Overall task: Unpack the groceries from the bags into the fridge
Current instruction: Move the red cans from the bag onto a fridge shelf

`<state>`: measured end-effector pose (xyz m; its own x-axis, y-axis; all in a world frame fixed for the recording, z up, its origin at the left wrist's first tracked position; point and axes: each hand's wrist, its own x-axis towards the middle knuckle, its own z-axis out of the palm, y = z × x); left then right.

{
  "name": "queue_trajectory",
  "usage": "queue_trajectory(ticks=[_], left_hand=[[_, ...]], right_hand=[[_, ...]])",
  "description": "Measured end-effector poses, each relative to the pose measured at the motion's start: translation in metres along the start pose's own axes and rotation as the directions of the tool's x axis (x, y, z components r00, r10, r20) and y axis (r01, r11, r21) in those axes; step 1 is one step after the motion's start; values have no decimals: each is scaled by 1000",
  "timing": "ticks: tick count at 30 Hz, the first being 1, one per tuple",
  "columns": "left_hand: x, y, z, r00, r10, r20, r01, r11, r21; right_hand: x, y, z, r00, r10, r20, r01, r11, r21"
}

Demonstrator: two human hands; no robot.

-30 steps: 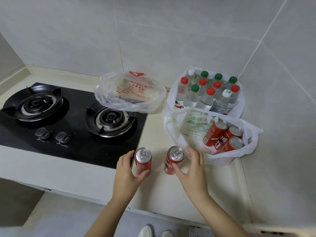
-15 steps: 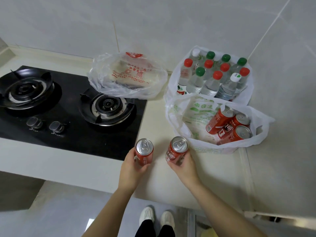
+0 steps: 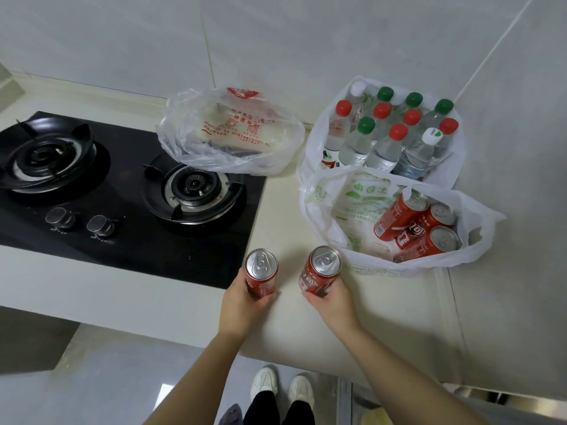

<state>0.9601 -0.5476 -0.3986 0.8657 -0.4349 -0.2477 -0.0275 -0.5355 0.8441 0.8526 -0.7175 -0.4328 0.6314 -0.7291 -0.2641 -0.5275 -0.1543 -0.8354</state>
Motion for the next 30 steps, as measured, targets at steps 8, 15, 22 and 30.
queue_trajectory(ticks=[8, 15, 22, 30], left_hand=[[-5, 25, -18, 993, 36, -114, -51, 990, -128], [-9, 120, -85, 939, 209, -273, -258, 953, -158], [-33, 204, -162, 844, 361, -396, -433, 895, -108], [-56, 225, -202, 802, 399, -444, -497, 858, -126]], right_hand=[[-13, -52, -18, 995, -78, 69, 63, 978, 199], [-13, -171, -53, 940, -337, 53, 306, 902, 306], [-42, -285, -94, 818, -575, 22, 535, 774, 339], [-66, -333, -105, 755, -654, 52, 601, 721, 344]])
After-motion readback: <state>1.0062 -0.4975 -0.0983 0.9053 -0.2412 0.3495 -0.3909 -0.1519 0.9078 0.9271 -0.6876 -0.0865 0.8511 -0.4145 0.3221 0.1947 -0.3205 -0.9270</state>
